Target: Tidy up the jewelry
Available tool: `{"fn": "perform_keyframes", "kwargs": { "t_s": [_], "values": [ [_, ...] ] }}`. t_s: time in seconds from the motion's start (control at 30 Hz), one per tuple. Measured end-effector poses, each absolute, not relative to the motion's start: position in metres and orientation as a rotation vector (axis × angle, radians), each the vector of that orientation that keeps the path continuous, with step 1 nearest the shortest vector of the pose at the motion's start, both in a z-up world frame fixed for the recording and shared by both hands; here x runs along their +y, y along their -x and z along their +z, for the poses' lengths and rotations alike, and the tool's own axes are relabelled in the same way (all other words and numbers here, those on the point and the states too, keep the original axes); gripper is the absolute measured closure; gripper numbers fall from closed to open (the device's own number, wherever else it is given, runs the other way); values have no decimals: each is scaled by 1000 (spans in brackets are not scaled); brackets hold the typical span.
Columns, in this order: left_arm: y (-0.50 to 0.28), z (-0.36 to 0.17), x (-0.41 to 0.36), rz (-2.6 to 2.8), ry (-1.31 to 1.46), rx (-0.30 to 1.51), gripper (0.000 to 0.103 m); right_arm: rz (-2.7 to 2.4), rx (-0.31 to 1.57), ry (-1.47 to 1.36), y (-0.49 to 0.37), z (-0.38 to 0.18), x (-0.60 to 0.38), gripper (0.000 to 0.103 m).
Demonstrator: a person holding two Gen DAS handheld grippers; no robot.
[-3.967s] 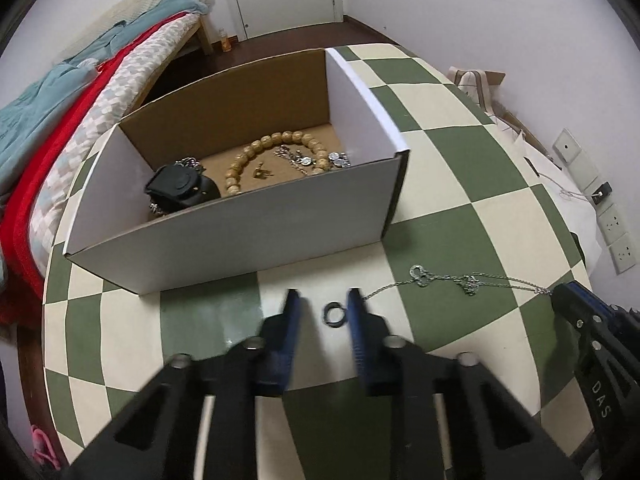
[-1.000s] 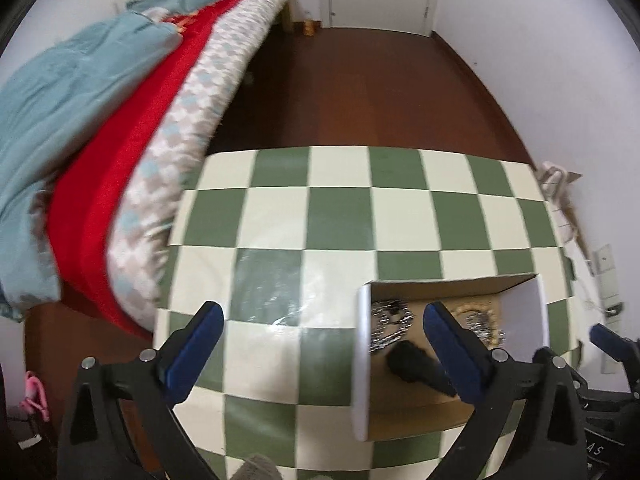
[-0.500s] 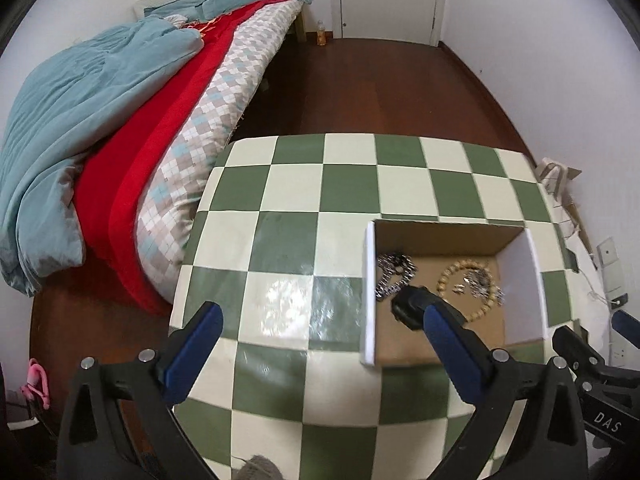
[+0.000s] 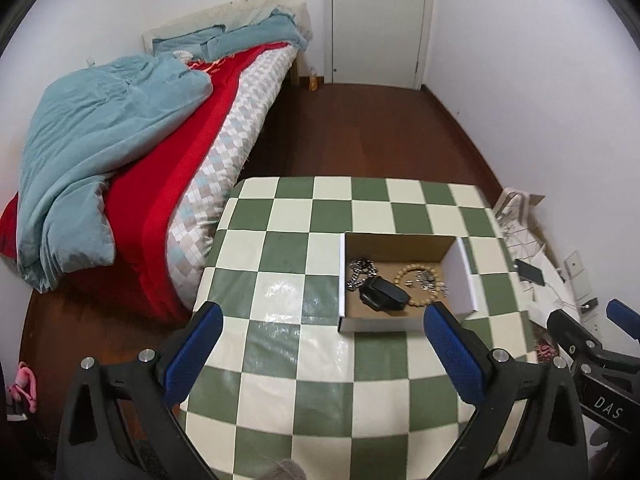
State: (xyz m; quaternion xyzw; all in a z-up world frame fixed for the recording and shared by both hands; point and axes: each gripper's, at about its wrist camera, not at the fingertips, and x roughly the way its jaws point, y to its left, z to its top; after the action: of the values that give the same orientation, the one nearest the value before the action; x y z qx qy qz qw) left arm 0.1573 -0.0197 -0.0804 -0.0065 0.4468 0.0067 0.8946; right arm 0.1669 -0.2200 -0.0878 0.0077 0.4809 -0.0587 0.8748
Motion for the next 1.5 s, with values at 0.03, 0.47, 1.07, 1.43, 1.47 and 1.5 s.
{"fn": "perform_keyframes", "kwargs": {
  "t_s": [0.03, 0.47, 1.07, 1.43, 1.47, 1.5],
  "values": [
    [-150, -74, -19, 10, 16, 919, 1, -123, 991, -19, -159, -81, -220, 0],
    [-75, -1, -10, 4, 11, 792, 1, -118, 838, -11, -61, 12, -218, 0],
    [-32, 33, -14, -7, 27, 778, 1, -81, 754, -5, 4, 74, -208, 0],
    [-54, 42, -24, -1, 18, 787, 1, -81, 798, -1, -26, 70, -205, 0],
    [-57, 42, -24, 4, 15, 786, 1, -82, 797, 4, -29, 71, -204, 0],
    [-61, 42, -25, 5, 14, 791, 1, -85, 797, 6, -32, 71, -205, 0]
  ]
}}
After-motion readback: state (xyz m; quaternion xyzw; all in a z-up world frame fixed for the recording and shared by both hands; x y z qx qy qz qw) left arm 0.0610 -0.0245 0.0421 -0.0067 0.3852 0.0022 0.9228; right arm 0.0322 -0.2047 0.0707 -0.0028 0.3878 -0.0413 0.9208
